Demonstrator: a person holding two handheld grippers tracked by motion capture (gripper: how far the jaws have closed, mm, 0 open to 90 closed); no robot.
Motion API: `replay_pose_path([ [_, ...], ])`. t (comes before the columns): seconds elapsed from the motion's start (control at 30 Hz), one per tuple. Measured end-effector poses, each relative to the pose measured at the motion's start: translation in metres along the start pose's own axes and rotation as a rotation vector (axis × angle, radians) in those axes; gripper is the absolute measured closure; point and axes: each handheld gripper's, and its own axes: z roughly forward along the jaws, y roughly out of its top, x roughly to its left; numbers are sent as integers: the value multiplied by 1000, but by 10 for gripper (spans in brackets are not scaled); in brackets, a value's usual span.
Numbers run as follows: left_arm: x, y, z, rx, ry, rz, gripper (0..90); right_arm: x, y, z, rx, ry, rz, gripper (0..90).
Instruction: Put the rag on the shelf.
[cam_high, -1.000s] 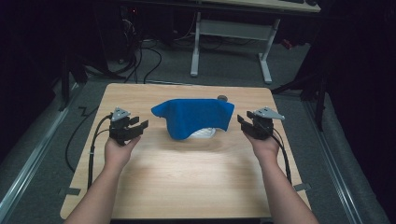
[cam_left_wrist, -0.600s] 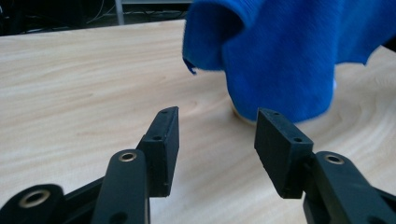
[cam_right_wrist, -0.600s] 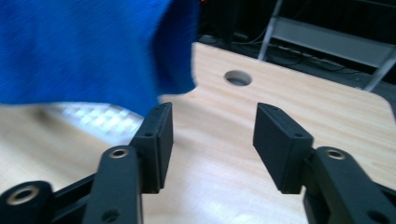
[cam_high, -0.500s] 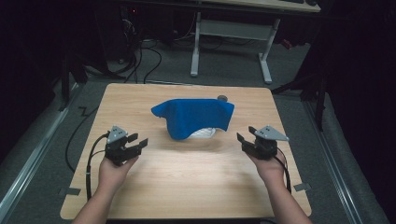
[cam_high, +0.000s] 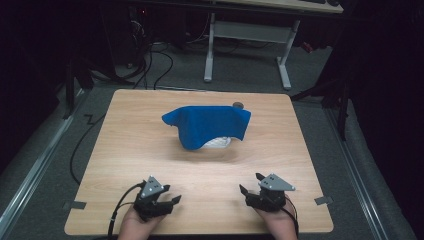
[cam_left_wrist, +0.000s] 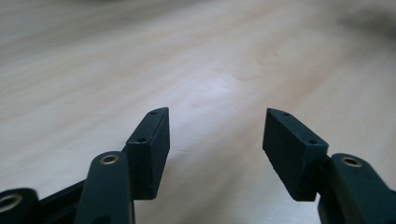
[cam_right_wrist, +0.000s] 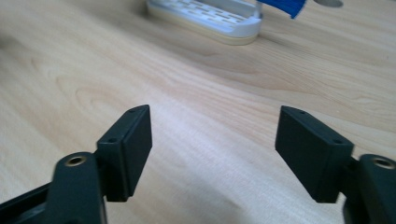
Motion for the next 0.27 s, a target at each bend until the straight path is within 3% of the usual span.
replay_pose_path([
  [0.03, 0, 0, 0, 0, 0, 0, 414, 0, 0, 0, 0, 0, 0, 266],
  [0.1, -8, 3, 4, 10, 24, 63, 408, 4, -2, 1, 6, 10, -22, 264],
  [0.17, -6, 5, 7, 7, 32, 65, 406, 4, -2, 4, 5, 16, -25, 263],
  [0.2, 0, 4, 8, 5, 26, 29, 407, 0, -3, 8, 13, 22, -16, 263],
  [0.27, 3, 3, 8, 4, 30, 18, 407, -1, -4, 9, 16, 26, -5, 263],
])
